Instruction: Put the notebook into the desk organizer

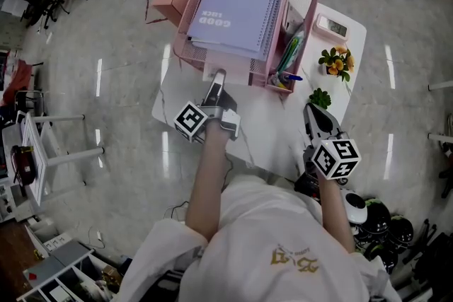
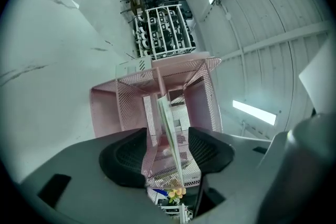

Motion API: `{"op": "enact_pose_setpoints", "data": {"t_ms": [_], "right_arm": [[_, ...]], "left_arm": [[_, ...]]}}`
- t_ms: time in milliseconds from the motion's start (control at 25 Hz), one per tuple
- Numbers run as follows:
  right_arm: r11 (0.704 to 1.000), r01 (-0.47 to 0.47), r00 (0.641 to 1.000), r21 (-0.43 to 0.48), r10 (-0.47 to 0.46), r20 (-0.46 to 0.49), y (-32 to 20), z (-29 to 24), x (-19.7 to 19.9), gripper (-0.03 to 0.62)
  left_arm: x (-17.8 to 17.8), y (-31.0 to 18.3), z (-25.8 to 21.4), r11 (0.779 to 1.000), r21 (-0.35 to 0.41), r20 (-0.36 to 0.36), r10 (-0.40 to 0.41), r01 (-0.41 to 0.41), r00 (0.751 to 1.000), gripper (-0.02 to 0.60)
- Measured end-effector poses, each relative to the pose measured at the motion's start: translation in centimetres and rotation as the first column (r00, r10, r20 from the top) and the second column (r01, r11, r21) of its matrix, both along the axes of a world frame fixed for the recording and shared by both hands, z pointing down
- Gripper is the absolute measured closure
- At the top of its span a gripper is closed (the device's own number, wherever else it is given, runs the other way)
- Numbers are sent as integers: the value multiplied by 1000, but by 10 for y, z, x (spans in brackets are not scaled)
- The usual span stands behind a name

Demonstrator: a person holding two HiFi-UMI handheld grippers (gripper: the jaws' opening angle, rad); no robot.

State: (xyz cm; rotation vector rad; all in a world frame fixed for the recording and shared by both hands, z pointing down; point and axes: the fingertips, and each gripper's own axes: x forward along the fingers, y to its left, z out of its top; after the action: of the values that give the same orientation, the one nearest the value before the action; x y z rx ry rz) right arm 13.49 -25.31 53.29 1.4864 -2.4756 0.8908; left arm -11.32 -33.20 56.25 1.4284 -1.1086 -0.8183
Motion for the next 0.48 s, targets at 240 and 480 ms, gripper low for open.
{"op": "enact_pose_setpoints", "data": {"t_ms": [240, 480], "right_arm": [[1000, -14, 1000, 18, 14, -8, 8, -7, 2, 582], [999, -4, 1000, 36, 4, -12, 24, -14, -7, 582]], "left_arm": [[-5, 19, 2, 1000, -10, 2, -5, 5, 1000, 342], [3, 43, -5, 999, 7, 83, 51, -52, 995, 400]]}}
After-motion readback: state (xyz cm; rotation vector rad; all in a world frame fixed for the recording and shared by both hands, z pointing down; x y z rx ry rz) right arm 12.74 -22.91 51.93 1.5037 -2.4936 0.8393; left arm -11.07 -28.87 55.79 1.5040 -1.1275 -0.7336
